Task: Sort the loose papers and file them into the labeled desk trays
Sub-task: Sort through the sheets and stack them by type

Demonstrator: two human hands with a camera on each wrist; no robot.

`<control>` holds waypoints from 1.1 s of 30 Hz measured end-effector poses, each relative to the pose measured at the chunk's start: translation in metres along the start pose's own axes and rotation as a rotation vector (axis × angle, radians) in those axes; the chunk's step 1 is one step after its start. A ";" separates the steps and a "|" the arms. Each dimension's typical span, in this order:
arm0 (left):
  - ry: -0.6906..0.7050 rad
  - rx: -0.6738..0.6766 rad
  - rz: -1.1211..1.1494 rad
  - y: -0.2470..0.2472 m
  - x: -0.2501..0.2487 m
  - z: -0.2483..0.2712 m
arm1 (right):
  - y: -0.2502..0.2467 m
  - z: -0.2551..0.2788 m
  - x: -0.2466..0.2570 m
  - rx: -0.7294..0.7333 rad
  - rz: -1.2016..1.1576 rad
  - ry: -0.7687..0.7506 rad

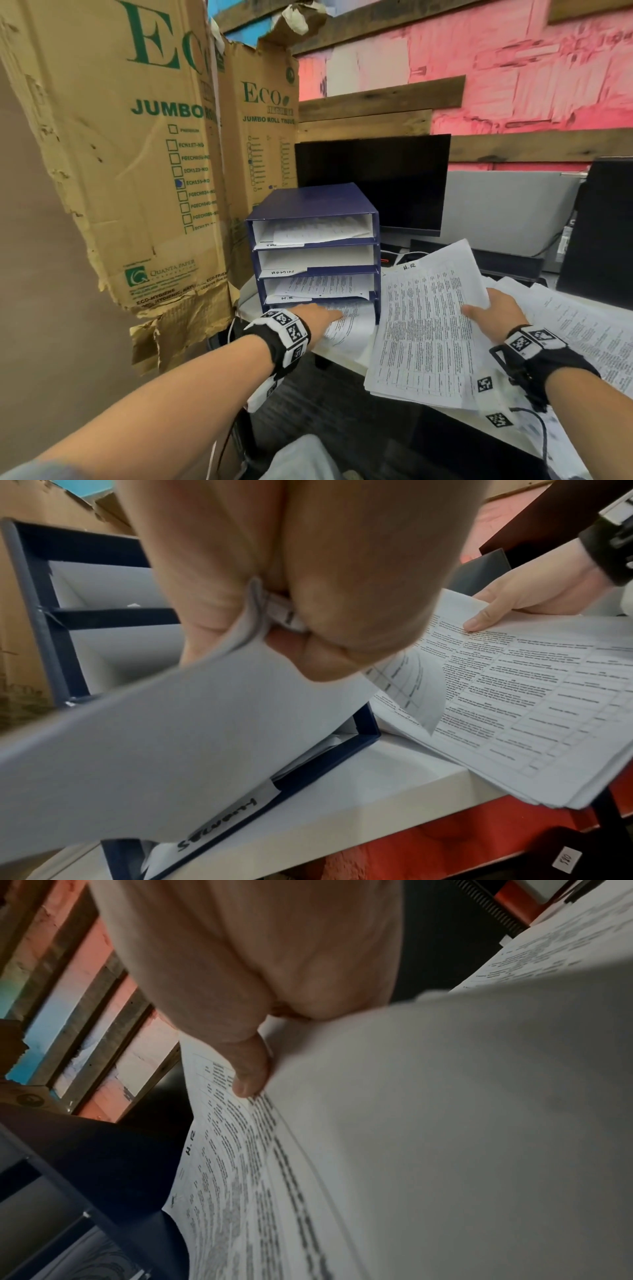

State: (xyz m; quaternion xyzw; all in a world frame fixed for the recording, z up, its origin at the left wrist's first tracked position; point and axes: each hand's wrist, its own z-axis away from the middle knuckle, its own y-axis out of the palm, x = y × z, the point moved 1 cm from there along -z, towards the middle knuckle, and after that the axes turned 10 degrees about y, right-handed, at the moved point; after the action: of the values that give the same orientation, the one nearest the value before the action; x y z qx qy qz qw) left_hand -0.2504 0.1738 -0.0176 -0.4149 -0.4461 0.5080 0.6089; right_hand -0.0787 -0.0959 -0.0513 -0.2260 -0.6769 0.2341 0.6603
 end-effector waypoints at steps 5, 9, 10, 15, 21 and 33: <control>-0.015 0.050 -0.033 -0.008 -0.004 0.003 | -0.010 0.005 0.000 -0.002 -0.018 -0.031; -0.038 0.020 -0.041 -0.013 -0.005 0.012 | -0.018 0.009 0.000 -0.011 -0.037 -0.033; -0.036 0.007 -0.051 -0.014 -0.007 0.014 | -0.020 0.011 0.000 -0.013 -0.043 -0.033; -0.086 -0.059 -0.082 0.000 -0.013 0.015 | -0.021 0.018 -0.003 -0.027 -0.069 -0.030; -0.098 -0.025 -0.045 0.017 -0.010 -0.009 | -0.014 0.022 -0.005 -0.036 -0.071 -0.019; -0.230 -0.036 0.050 0.037 0.008 -0.054 | -0.008 0.011 -0.008 -0.021 -0.069 0.010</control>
State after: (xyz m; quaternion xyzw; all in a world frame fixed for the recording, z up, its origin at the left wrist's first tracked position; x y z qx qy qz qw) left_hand -0.2063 0.1843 -0.0659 -0.3757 -0.5119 0.5591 0.5332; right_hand -0.0892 -0.1074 -0.0526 -0.2105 -0.6834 0.2027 0.6690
